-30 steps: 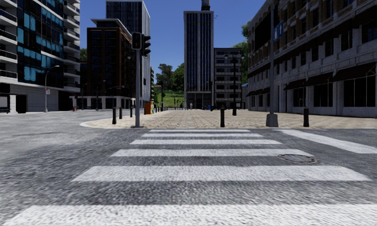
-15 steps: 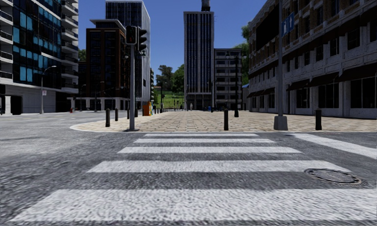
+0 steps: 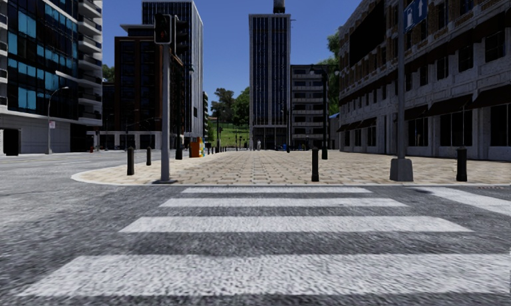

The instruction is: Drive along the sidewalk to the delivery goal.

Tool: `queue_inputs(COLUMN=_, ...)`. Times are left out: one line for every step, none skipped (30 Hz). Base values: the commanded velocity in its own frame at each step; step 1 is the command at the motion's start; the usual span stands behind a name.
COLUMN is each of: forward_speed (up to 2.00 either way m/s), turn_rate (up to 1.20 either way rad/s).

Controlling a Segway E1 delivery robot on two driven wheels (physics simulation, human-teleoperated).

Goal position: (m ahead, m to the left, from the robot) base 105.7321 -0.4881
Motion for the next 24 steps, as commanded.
queue_inputs(forward_speed=2.0, turn_rate=0.0)
queue_inputs(forward_speed=2.0, turn_rate=0.0)
queue_inputs(forward_speed=2.0, turn_rate=0.0)
queue_inputs(forward_speed=2.0, turn_rate=0.0)
queue_inputs(forward_speed=2.0, turn_rate=0.0)
queue_inputs(forward_speed=2.0, turn_rate=0.0)
queue_inputs(forward_speed=2.0, turn_rate=0.0)
queue_inputs(forward_speed=2.0, turn_rate=0.0)
queue_inputs(forward_speed=2.0, turn_rate=0.0)
queue_inputs(forward_speed=2.0, turn_rate=0.0)
queue_inputs(forward_speed=2.0, turn_rate=0.0)
queue_inputs(forward_speed=2.0, turn_rate=0.0)
queue_inputs(forward_speed=2.0, turn_rate=0.0)
queue_inputs(forward_speed=2.0, turn_rate=0.0)
queue_inputs(forward_speed=2.0, turn_rate=0.0)
queue_inputs(forward_speed=2.0, turn_rate=0.0)
queue_inputs(forward_speed=2.0, turn_rate=0.0)
queue_inputs(forward_speed=2.0, turn_rate=0.0)
queue_inputs(forward_speed=2.0, turn_rate=0.0)
queue_inputs(forward_speed=2.0, turn_rate=0.0)
queue_inputs(forward_speed=2.0, turn_rate=0.0)
queue_inputs(forward_speed=2.0, turn_rate=0.0)
queue_inputs(forward_speed=2.0, turn_rate=0.0)
queue_inputs(forward_speed=2.0, turn_rate=0.0)
